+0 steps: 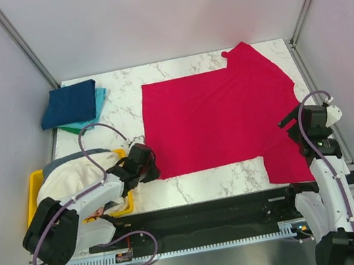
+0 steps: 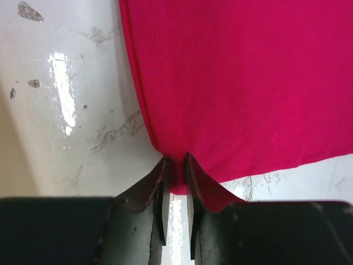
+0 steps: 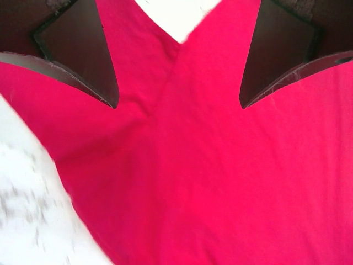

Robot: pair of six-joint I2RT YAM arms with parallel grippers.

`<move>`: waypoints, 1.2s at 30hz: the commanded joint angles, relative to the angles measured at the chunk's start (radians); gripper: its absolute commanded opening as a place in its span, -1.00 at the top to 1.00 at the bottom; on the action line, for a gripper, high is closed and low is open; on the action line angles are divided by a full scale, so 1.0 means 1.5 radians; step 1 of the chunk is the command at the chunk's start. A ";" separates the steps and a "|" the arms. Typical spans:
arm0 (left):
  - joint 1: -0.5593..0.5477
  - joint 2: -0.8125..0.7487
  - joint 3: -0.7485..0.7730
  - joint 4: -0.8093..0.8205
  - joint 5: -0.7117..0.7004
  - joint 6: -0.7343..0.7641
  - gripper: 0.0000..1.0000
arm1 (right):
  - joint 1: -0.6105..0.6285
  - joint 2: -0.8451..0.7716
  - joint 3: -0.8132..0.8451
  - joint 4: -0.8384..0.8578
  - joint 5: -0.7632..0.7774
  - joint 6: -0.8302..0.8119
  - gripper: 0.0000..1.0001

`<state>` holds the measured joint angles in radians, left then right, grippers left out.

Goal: Fold and stack the t-shirts

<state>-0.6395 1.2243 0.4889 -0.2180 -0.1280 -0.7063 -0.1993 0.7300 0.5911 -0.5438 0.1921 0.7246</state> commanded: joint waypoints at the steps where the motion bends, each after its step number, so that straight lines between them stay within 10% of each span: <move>1: 0.002 0.006 -0.022 0.036 0.011 -0.011 0.56 | -0.002 -0.006 -0.033 -0.066 0.001 0.054 -0.96; 9: 0.101 -0.091 -0.050 0.030 0.047 -0.004 0.96 | -0.001 -0.022 -0.069 -0.064 -0.013 0.126 -0.96; 22: 0.199 -0.066 -0.050 0.093 0.108 -0.019 0.96 | 0.000 0.421 -0.039 0.268 -0.192 0.087 -0.92; 30: 0.259 0.035 0.064 0.111 0.138 -0.045 0.96 | 0.007 0.629 0.185 0.341 -0.282 0.017 -0.88; 36: 0.266 0.083 0.095 0.143 0.203 -0.075 0.96 | 0.005 0.629 0.318 0.119 -0.167 -0.079 -0.89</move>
<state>-0.2424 1.3388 0.6163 -0.0650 0.1062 -0.7616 -0.1867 1.7226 1.0016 -0.1764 -0.2035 0.7040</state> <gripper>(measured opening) 0.034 0.939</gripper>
